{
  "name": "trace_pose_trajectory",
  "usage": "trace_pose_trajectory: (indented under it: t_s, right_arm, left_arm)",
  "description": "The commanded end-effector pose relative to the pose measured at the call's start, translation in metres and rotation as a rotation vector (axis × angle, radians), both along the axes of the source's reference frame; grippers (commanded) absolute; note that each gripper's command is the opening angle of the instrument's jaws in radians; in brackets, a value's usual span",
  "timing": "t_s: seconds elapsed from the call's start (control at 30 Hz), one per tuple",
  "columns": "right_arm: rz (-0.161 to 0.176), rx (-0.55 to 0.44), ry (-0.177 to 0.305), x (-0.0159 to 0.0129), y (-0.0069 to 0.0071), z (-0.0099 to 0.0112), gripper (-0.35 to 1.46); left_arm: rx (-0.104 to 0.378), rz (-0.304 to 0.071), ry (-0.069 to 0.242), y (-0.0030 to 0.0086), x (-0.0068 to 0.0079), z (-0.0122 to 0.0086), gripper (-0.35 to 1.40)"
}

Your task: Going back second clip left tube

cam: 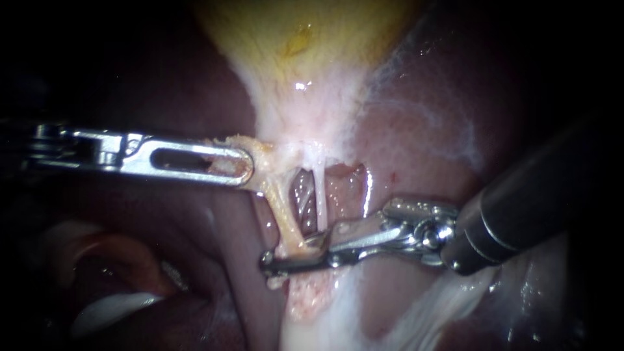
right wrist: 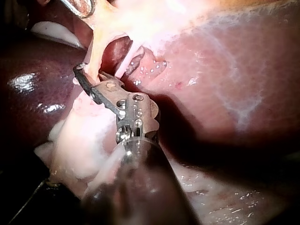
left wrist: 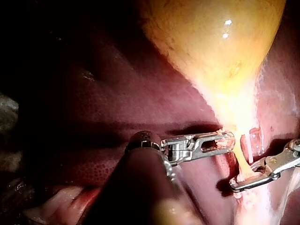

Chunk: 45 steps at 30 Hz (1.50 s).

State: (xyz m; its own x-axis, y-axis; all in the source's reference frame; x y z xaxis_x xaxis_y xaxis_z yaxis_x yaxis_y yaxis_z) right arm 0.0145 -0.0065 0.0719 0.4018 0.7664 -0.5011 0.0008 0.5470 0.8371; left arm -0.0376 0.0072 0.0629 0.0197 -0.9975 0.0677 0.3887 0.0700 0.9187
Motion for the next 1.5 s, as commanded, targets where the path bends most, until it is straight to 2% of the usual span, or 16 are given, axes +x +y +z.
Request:
trace_pose_trajectory:
  t_s: [0.03, 0.17, 0.2, 0.23, 0.27, 0.3, 0.37, 0.4, 0.5, 0.57, 0.73, 1.0, 1.17, 1.5]
  right_arm:
    - [0.001, 0.000, 0.000, 0.0000, 0.0000, 0.0000, -0.35]
    - [-0.007, -0.003, 0.002, 0.0001, 0.0000, 0.0000, -0.35]
    - [-0.009, -0.024, 0.015, 0.0002, 0.0000, 0.0000, -0.35]
    - [-0.012, -0.050, 0.032, 0.0002, 0.0000, 0.0001, -0.24]
    - [-0.023, -0.123, 0.071, 0.0002, 0.0000, 0.0001, -0.02]
    - [-0.029, -0.159, 0.093, 0.0001, 0.0000, 0.0001, 0.11]
    - [-0.006, -0.186, 0.102, 0.0003, 0.0002, 0.0000, 0.34]
    - [0.000, -0.235, 0.111, 0.0004, 0.0003, 0.0001, 0.42]
    - [0.023, -0.306, 0.097, 0.0007, 0.0004, 0.0002, 0.50]
    - [0.028, -0.346, 0.094, 0.0007, 0.0005, 0.0003, 0.50]
    - [0.006, -0.376, 0.115, 0.0001, 0.0004, 0.0002, 0.50]
    - [-0.035, -0.391, 0.155, -0.0018, -0.0007, -0.0008, 0.50]
    - [-0.047, -0.405, 0.168, -0.0028, -0.0012, -0.0012, 0.50]
    - [-0.031, -0.454, 0.154, -0.0035, 0.0000, -0.0004, 0.50]
  left_arm:
    - [0.000, 0.000, 0.001, 0.0000, 0.0000, 0.0000, -0.35]
    - [0.000, 0.000, 0.001, 0.0000, 0.0000, -0.0001, -0.35]
    - [0.000, 0.000, 0.001, 0.0000, 0.0000, -0.0001, -0.35]
    - [0.000, 0.000, 0.001, 0.0000, 0.0000, -0.0001, -0.35]
    - [0.000, 0.000, 0.001, 0.0000, 0.0000, -0.0001, -0.35]
    - [0.000, 0.000, 0.001, 0.0000, 0.0000, -0.0001, -0.35]
    - [0.000, 0.000, 0.001, 0.0000, 0.0000, -0.0001, -0.35]
    - [0.000, 0.000, 0.001, -0.0001, 0.0000, -0.0001, -0.35]
    - [0.000, 0.000, 0.001, -0.0001, 0.0000, -0.0001, -0.35]
    - [0.000, 0.000, 0.001, -0.0001, 0.0000, -0.0001, -0.35]
    - [0.000, 0.000, 0.001, -0.0001, 0.0001, -0.0002, -0.35]
    - [0.000, 0.000, 0.000, -0.0001, 0.0002, -0.0002, -0.35]
    - [0.000, 0.000, 0.000, -0.0001, 0.0002, -0.0002, -0.35]
    - [0.000, 0.000, 0.000, -0.0001, 0.0002, -0.0002, -0.35]
